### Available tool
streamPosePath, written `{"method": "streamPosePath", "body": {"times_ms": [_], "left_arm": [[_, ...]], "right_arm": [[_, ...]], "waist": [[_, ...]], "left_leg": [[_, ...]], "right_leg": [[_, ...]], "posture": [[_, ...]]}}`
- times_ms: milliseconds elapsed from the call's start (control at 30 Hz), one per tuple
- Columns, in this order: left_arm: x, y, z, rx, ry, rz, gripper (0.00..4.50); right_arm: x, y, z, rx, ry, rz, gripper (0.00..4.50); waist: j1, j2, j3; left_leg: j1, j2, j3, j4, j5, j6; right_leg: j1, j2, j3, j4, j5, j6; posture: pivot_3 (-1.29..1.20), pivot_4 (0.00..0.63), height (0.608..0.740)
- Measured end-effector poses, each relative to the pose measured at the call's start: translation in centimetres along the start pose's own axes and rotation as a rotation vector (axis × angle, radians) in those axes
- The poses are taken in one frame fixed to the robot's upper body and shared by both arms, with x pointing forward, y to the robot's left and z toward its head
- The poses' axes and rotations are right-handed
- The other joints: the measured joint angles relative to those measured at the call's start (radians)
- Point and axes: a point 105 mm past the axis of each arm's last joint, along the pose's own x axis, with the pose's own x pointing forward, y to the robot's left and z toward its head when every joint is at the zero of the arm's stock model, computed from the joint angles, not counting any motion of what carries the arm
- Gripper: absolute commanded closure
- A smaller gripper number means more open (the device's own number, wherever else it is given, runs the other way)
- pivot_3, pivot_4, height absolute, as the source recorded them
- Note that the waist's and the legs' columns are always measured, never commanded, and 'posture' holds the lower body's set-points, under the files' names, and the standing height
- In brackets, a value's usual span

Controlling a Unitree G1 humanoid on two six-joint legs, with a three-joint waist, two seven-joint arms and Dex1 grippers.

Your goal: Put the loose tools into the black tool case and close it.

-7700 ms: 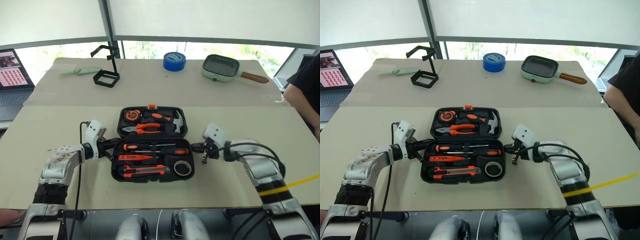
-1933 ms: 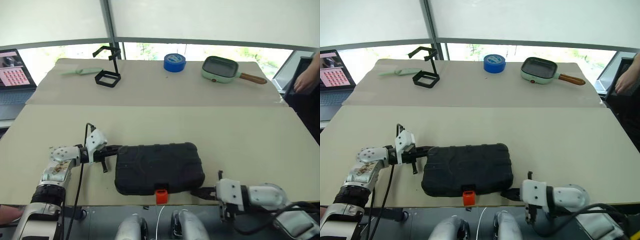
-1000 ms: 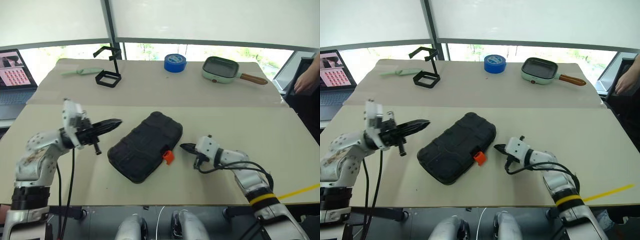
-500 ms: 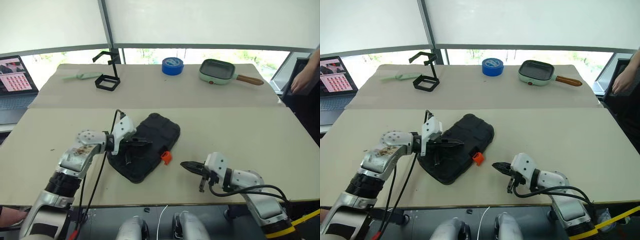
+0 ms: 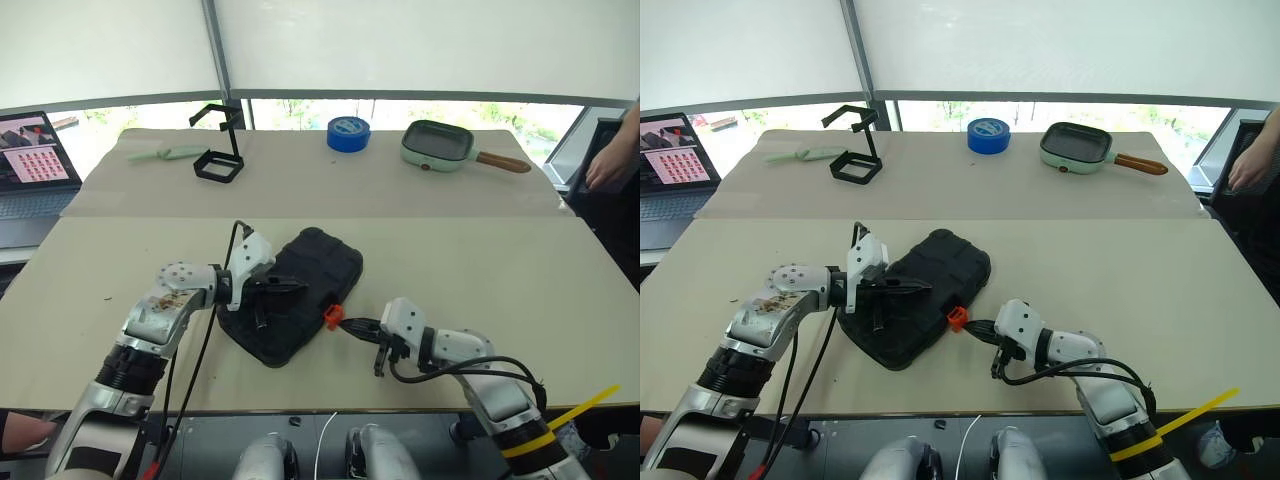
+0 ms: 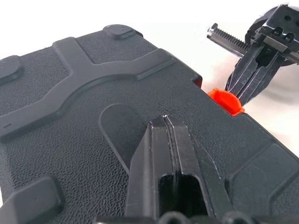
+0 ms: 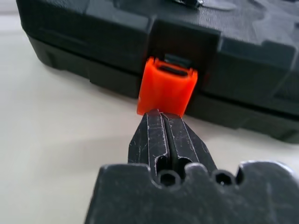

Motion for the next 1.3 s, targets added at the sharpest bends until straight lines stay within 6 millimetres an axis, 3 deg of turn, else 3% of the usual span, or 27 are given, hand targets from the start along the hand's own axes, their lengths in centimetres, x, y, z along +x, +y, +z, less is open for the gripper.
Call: {"method": "streamPosePath", "body": {"times_ms": [867,1100,1300], "left_arm": [[-0.6,0.1,-0.2,-0.007,-0.006,0.034,4.49],[-0.7,0.1,-0.3,-0.01,-0.006,0.039,4.49],[-1.0,0.2,-0.7,-0.02,-0.003,0.056,4.49]], "right_arm": [[3.0,-0.4,-0.3,0.048,-0.001,0.028,4.5],[2.2,-0.4,-0.1,0.117,-0.045,0.021,4.5],[1.0,-1.2,2.0,0.095,-0.09,0.013,4.5]], "waist": [[-0.006,0.001,0.0],[-0.006,0.002,0.001],[-0.012,0.003,0.0]], "left_leg": [[0.0,0.001,0.0,-0.004,0.0,-0.003],[0.001,0.001,0.0,-0.008,0.002,-0.006],[0.003,0.001,0.0,-0.012,-0.001,-0.012]], "right_leg": [[-0.001,-0.003,0.0,-0.001,0.0,-0.001],[-0.002,-0.003,0.0,-0.002,-0.001,-0.001],[-0.002,-0.002,0.001,-0.003,-0.001,-0.001]], "posture": [[0.0,0.15,0.74],[0.0,0.15,0.74],[0.0,0.15,0.74]]}}
